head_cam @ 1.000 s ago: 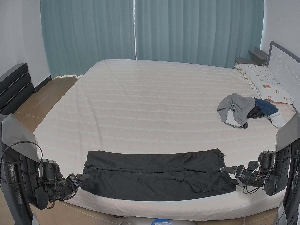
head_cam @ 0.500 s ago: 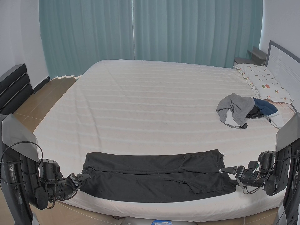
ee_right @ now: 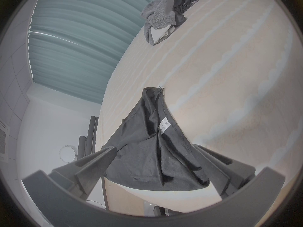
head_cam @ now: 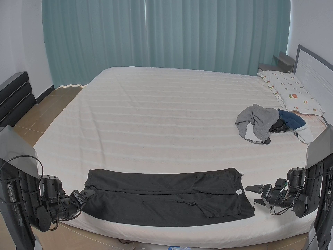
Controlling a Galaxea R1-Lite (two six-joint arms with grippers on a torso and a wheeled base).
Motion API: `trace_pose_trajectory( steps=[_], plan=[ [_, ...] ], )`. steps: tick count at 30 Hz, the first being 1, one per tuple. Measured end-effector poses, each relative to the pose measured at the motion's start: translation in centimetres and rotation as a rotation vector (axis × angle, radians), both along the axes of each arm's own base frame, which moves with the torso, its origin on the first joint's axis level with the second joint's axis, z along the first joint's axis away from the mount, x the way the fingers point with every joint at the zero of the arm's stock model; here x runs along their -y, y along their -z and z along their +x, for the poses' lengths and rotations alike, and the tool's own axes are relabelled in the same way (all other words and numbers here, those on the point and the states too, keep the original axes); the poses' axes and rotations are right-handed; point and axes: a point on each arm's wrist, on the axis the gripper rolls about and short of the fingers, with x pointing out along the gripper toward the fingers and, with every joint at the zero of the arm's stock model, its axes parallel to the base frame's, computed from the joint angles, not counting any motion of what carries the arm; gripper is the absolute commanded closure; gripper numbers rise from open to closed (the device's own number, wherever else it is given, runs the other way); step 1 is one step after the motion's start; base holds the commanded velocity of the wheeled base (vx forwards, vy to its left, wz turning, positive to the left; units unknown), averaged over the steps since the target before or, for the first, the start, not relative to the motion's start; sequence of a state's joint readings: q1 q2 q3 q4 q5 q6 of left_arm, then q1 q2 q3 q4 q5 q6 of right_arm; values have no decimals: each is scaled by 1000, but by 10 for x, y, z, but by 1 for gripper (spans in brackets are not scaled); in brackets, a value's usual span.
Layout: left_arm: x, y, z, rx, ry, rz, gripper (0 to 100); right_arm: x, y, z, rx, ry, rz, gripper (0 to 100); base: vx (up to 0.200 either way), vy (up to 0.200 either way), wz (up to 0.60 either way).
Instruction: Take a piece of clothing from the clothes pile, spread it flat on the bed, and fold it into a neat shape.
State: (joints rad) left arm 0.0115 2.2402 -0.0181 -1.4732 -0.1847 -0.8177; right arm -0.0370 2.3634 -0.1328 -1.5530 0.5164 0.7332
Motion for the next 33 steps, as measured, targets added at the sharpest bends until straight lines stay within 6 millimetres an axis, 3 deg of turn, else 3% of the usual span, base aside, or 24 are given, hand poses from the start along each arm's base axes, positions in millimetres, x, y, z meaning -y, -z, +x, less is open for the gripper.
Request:
trace_pose_trajectory(
  steps=[9,24,33],
  plan=[
    [-14,-6,14,91,-50,25,0,0,1,0,-1,-2,-1,0,0,0,0],
    [-5,25,36,90,65,111,0,-2,2,1,2,-10,-8,0,0,0,0],
    [-5,33,44,90,28,132,0,-3,2,1,0,-13,-8,0,0,0,0]
  ],
)
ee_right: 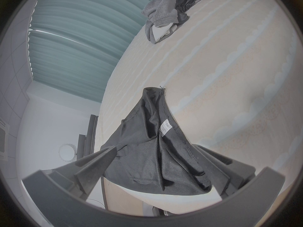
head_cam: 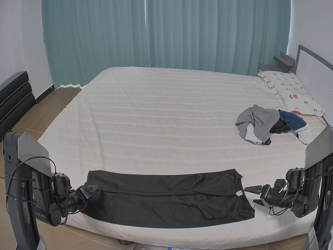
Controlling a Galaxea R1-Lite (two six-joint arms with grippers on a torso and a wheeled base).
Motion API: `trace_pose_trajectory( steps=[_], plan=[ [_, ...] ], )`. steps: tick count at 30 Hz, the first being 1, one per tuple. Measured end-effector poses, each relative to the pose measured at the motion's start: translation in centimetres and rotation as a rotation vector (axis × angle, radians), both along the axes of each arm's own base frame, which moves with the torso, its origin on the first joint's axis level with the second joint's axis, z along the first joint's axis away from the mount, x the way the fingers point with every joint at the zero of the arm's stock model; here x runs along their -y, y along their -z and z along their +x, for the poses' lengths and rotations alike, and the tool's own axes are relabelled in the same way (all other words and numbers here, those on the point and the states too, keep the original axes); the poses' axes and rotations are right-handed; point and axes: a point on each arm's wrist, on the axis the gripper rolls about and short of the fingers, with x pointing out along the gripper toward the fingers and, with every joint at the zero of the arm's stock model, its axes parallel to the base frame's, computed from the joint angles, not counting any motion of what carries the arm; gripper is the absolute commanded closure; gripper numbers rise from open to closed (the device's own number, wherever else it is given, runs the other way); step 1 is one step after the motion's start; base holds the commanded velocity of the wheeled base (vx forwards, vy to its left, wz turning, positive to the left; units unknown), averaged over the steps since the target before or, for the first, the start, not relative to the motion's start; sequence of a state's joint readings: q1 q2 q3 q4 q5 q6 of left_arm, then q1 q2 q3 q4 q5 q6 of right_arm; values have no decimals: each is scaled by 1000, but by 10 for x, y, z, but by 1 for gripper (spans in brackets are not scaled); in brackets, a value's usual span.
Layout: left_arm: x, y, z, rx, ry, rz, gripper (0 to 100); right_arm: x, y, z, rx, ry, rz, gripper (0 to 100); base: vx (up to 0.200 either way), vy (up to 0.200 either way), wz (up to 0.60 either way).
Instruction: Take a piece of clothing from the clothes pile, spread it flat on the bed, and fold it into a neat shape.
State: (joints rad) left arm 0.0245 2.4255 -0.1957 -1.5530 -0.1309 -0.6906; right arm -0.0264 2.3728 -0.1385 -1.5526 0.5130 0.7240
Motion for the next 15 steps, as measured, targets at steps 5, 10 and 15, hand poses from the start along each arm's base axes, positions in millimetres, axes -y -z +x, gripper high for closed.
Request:
trace_pose_trajectory(
  steps=[5,10,15],
  plan=[
    [0,2,2,0,-20,17,100,0,0,0,-1,0,0,0,0,0,0],
    [-2,5,4,-2,-62,49,100,0,0,0,-1,1,0,0,0,0,0],
    [-6,7,0,-24,-102,73,100,0,0,-1,-2,0,0,0,0,0,0]
  ],
)
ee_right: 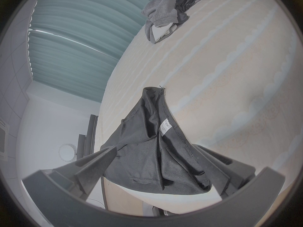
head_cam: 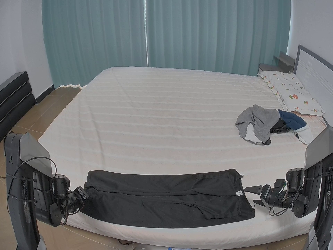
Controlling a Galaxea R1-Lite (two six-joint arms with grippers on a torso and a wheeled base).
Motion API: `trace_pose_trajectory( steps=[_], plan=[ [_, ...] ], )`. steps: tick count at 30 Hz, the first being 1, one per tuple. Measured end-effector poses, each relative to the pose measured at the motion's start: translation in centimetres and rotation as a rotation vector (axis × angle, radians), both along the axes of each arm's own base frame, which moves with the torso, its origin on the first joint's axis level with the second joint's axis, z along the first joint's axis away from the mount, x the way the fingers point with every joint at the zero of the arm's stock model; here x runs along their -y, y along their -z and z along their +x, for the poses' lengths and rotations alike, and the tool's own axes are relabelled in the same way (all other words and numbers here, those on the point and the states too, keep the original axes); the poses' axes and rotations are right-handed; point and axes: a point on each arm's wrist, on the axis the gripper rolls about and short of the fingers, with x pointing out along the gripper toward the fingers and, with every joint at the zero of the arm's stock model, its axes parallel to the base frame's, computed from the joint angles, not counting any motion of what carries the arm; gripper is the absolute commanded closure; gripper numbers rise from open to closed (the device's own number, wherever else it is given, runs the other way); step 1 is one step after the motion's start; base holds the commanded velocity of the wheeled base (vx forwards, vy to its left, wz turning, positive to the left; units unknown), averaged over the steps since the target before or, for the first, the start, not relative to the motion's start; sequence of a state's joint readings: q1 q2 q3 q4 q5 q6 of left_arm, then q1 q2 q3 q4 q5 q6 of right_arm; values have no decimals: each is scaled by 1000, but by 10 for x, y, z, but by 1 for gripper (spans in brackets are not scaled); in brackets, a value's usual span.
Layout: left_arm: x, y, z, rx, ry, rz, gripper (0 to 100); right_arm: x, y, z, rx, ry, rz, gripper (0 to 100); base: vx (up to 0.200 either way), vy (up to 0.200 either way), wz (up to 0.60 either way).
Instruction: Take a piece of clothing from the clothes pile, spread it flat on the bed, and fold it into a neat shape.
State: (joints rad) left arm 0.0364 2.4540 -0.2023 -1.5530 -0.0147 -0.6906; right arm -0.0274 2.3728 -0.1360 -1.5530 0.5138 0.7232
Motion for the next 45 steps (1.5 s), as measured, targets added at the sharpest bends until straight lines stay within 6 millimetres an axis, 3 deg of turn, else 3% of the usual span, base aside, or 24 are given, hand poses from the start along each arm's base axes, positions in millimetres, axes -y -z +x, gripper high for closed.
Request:
trace_pose_trajectory(
  steps=[34,35,45],
  plan=[
    [-12,5,-20,-89,-115,22,100,0,0,-1,-3,0,-1,0,0,0,0],
    [-12,4,-21,-91,-115,22,0,0,0,-1,-3,-1,-1,0,0,0,0],
    [-12,0,-20,-74,-118,7,0,0,0,-1,-3,-1,-2,0,0,0,0]
  ],
)
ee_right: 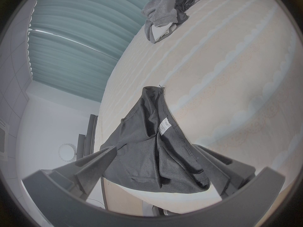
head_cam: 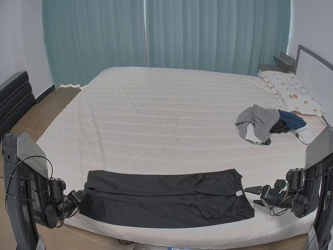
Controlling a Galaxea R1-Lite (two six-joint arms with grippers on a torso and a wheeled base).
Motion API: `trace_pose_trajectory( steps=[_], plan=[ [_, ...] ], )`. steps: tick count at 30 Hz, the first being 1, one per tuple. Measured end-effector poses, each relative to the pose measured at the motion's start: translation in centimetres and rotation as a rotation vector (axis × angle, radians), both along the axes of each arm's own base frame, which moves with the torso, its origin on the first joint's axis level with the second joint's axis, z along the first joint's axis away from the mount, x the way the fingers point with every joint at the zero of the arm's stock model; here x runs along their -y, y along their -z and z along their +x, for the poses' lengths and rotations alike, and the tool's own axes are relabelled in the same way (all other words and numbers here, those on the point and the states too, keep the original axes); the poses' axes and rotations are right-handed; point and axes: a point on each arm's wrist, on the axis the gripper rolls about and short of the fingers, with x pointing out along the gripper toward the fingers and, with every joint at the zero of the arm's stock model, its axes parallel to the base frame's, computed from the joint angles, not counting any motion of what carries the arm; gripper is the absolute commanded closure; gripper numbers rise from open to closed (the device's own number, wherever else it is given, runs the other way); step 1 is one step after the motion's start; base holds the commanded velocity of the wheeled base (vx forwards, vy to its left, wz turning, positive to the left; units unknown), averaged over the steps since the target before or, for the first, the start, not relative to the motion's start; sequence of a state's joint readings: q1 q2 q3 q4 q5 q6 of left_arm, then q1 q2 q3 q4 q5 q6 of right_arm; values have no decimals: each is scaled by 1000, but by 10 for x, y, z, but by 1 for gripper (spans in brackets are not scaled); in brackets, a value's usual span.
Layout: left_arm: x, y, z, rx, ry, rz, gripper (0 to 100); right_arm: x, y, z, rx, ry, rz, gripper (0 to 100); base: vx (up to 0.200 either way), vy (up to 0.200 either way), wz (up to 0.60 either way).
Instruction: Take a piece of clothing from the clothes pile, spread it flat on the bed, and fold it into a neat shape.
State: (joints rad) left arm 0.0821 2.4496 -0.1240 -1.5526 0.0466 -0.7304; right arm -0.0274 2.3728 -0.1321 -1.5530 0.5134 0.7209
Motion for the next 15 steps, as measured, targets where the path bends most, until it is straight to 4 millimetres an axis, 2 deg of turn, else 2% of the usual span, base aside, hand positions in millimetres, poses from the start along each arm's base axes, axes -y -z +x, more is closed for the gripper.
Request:
trace_pose_trajectory(
  steps=[10,15],
  plan=[
    [0,-34,9,160,-2,-86,0,0,0,0,0,0,0,0,0,0,0],
    [-2,-47,29,271,62,-108,0,0,0,0,0,0,0,0,0,0,0]
  ],
)
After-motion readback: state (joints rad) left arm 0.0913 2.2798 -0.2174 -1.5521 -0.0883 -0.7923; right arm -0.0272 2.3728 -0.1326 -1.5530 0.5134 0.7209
